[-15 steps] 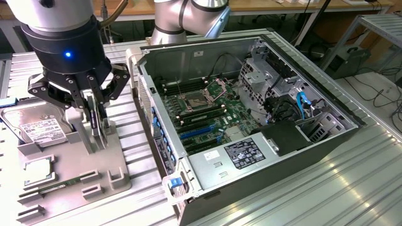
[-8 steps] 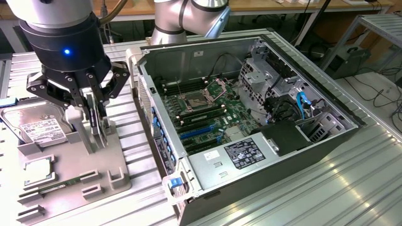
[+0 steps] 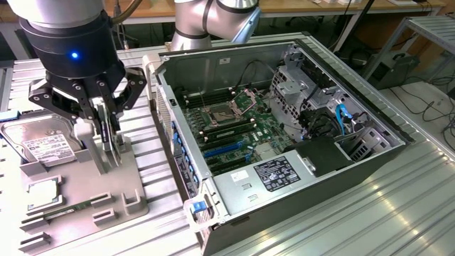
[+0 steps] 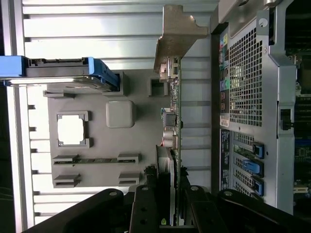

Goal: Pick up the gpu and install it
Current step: 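Pick up the gpu and move the gpu toward the slot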

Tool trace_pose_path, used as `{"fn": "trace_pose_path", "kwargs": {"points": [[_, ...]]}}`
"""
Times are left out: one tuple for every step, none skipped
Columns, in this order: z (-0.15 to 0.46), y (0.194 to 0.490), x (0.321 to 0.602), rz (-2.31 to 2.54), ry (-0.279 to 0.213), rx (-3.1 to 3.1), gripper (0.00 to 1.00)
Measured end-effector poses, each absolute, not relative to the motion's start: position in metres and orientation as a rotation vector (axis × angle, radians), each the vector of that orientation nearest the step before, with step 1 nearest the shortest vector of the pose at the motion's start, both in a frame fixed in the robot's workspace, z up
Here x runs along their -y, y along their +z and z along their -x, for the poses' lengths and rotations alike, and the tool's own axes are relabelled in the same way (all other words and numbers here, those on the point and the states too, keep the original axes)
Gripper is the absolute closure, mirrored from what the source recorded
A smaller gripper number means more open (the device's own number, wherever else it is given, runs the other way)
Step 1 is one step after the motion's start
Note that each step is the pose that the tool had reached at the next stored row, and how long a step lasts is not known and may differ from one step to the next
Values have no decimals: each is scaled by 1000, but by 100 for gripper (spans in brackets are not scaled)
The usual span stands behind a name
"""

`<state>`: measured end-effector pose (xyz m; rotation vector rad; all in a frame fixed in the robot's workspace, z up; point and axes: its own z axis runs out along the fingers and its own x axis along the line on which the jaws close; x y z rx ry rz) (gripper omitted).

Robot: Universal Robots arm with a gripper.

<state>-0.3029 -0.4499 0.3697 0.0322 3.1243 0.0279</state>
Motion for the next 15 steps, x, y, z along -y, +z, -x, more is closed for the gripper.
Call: {"fn": "trace_pose_path", "kwargs": {"points": [[303, 370, 450, -32, 28, -3124, 73], [303, 371, 450, -32, 28, -3124, 73], [303, 371, 450, -32, 28, -3124, 73], [303, 372, 450, -32, 28, -3124, 73], [303, 372, 450, -32, 28, -3124, 73], [303, 372, 450, -32, 28, -3124, 73], [303, 373, 450, -32, 28, -3124, 73], [303, 373, 450, -32, 28, -3124, 73], [303, 374, 450, -32, 28, -3124, 73], [303, 374, 450, -32, 28, -3124, 73], [303, 374, 450, -32, 28, -3124, 73], [303, 375, 450, -32, 28, -3124, 73], [303, 375, 450, -32, 28, -3124, 73], [303, 375, 450, -32, 28, -3124, 73], [303, 376, 450, -32, 28, -3124, 73]]}}
